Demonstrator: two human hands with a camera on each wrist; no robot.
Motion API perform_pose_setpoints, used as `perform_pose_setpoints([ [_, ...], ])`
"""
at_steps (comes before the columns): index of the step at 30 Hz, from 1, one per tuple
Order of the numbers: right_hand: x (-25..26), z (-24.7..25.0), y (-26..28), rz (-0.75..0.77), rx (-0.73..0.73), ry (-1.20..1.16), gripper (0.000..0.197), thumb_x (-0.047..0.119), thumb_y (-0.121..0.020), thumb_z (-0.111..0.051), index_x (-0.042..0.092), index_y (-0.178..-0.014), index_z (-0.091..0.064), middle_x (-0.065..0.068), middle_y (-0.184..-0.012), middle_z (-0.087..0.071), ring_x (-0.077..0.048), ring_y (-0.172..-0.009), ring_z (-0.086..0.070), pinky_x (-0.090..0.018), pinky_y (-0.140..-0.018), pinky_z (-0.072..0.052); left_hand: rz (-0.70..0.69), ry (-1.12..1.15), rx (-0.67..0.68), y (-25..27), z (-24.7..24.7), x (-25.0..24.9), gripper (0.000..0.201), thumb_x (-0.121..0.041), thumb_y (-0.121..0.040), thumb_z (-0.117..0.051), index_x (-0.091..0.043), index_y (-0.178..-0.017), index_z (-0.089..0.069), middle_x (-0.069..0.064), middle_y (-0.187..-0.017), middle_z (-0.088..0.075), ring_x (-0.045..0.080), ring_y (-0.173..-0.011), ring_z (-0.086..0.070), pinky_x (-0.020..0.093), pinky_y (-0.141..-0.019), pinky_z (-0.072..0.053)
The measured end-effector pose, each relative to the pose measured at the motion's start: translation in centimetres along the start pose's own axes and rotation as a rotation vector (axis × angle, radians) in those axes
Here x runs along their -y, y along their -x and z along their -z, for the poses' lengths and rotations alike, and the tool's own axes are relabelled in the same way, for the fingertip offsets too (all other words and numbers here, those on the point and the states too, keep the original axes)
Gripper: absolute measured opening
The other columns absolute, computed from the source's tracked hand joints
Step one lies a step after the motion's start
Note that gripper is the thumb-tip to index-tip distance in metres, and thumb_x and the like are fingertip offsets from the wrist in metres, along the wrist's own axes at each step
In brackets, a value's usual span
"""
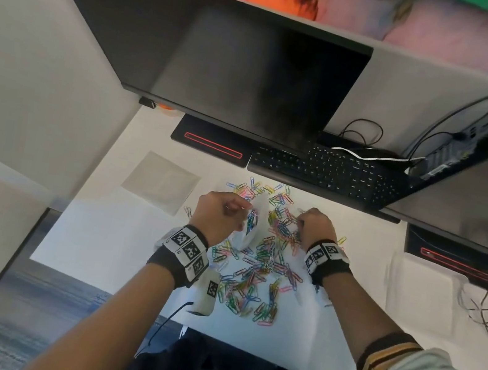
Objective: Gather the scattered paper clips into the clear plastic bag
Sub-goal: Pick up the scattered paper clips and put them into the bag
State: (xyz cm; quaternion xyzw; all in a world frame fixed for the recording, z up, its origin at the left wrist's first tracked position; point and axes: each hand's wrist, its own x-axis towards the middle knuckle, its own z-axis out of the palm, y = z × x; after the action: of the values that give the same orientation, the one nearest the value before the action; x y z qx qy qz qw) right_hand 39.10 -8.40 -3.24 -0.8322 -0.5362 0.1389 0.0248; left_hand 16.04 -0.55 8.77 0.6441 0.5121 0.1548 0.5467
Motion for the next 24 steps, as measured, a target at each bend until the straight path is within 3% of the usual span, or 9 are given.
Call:
perform_pose_setpoints([
  [5, -0.4, 2.3, 0.0, -0.270, -0.024, -0.296, 0.014, 0.011, -0.084, -0.065, 0.010, -0.080, -0.079, -0.005, -0.085, -0.075, -0.021, -0.079, -0.068, -0.024, -0.076, -0.054, -0.016, -0.028, 0.017, 0.0, 0.1, -0.1, 0.012, -0.004, -0.088, -0.066, -0.010, -0.090, -0.076, 0.016, -0.079, -0.074, 0.032, -0.071, -0.073, 0.042, -0.075, -0.063],
  [9, -0.6, 5.0, 2.0, -0.560, -0.090, -0.866, 0.011, 0.017, -0.078, -0.078, 0.013, -0.088, -0.078, 0.003, -0.086, -0.074, -0.009, -0.079, -0.067, -0.017, -0.075, -0.054, -0.034, -0.046, 0.019, -0.2, 0.2, 0.1, 0.012, -0.007, -0.088, -0.068, -0.015, -0.086, -0.076, 0.012, -0.076, -0.075, 0.026, -0.068, -0.073, 0.042, -0.073, -0.063],
  [11, -0.1, 6.6, 3.1, -0.611, -0.062, -1.242, 0.017, 0.010, -0.079, -0.076, 0.007, -0.097, -0.075, -0.003, -0.092, -0.074, -0.011, -0.081, -0.069, -0.012, -0.065, -0.055, -0.045, -0.058, 0.022, -0.3, 0.1, 0.2, 0.013, -0.012, -0.087, -0.069, -0.022, -0.081, -0.075, 0.008, -0.072, -0.075, 0.022, -0.065, -0.073, 0.042, -0.071, -0.063],
  [13, 0.7, 7.7, 4.1, -0.633, -0.011, -1.682, 0.023, 0.001, -0.083, -0.070, -0.002, -0.105, -0.069, -0.014, -0.103, -0.073, -0.020, -0.092, -0.071, -0.019, -0.073, -0.058, -0.046, -0.052, 0.024, -0.3, -0.1, 0.2, 0.013, -0.014, -0.086, -0.071, -0.024, -0.079, -0.074, 0.005, -0.071, -0.075, 0.020, -0.064, -0.073, 0.041, -0.071, -0.063],
  [15, 2.0, 8.3, 5.0, -0.618, 0.087, -1.923, 0.025, -0.001, -0.088, -0.062, -0.006, -0.112, -0.064, -0.019, -0.110, -0.070, -0.021, -0.096, -0.071, -0.022, -0.075, -0.059, -0.049, -0.033, 0.037, -0.4, -0.4, 0.1, 0.010, -0.012, -0.086, -0.070, -0.020, -0.082, -0.075, 0.006, -0.072, -0.075, 0.022, -0.066, -0.074, 0.041, -0.071, -0.063],
  [18, 4.8, 8.7, 6.1, -0.541, 0.169, -1.968, 0.024, -0.002, -0.089, -0.059, -0.008, -0.111, -0.064, -0.020, -0.106, -0.071, -0.022, -0.091, -0.072, -0.022, -0.070, -0.059, -0.056, -0.009, 0.078, -0.6, -0.9, 0.0, 0.009, -0.009, -0.086, -0.069, -0.015, -0.086, -0.076, 0.007, -0.073, -0.076, 0.022, -0.067, -0.074, 0.040, -0.073, -0.063],
  [20, 6.6, 8.5, 6.4, -0.523, 0.134, -1.884, 0.020, -0.003, -0.087, -0.063, -0.008, -0.105, -0.066, -0.019, -0.096, -0.073, -0.023, -0.086, -0.072, -0.025, -0.072, -0.060, -0.073, -0.003, 0.095, -0.8, -1.5, 0.1, 0.010, -0.010, -0.086, -0.068, -0.017, -0.086, -0.075, 0.006, -0.070, -0.075, 0.019, -0.066, -0.074, 0.039, -0.074, -0.063],
  [22, 7.8, 8.0, 6.5, -0.550, 0.065, -1.722, 0.015, -0.002, -0.083, -0.068, -0.006, -0.098, -0.070, -0.018, -0.089, -0.074, -0.023, -0.080, -0.073, -0.024, -0.072, -0.059, -0.094, -0.003, 0.105, -0.8, -1.9, 0.3, 0.010, -0.013, -0.086, -0.069, -0.021, -0.085, -0.074, 0.003, -0.067, -0.075, 0.017, -0.066, -0.074, 0.039, -0.076, -0.063],
  [24, 8.3, 7.2, 6.1, -0.567, 0.034, -1.440, 0.008, 0.005, -0.081, -0.073, 0.005, -0.088, -0.077, -0.013, -0.084, -0.076, -0.023, -0.077, -0.073, -0.027, -0.073, -0.058, -0.126, -0.028, 0.126, -0.7, -2.4, 0.3, 0.014, -0.014, -0.086, -0.069, -0.027, -0.080, -0.071, 0.002, -0.067, -0.075, 0.017, -0.067, -0.073, 0.038, -0.076, -0.062],
])
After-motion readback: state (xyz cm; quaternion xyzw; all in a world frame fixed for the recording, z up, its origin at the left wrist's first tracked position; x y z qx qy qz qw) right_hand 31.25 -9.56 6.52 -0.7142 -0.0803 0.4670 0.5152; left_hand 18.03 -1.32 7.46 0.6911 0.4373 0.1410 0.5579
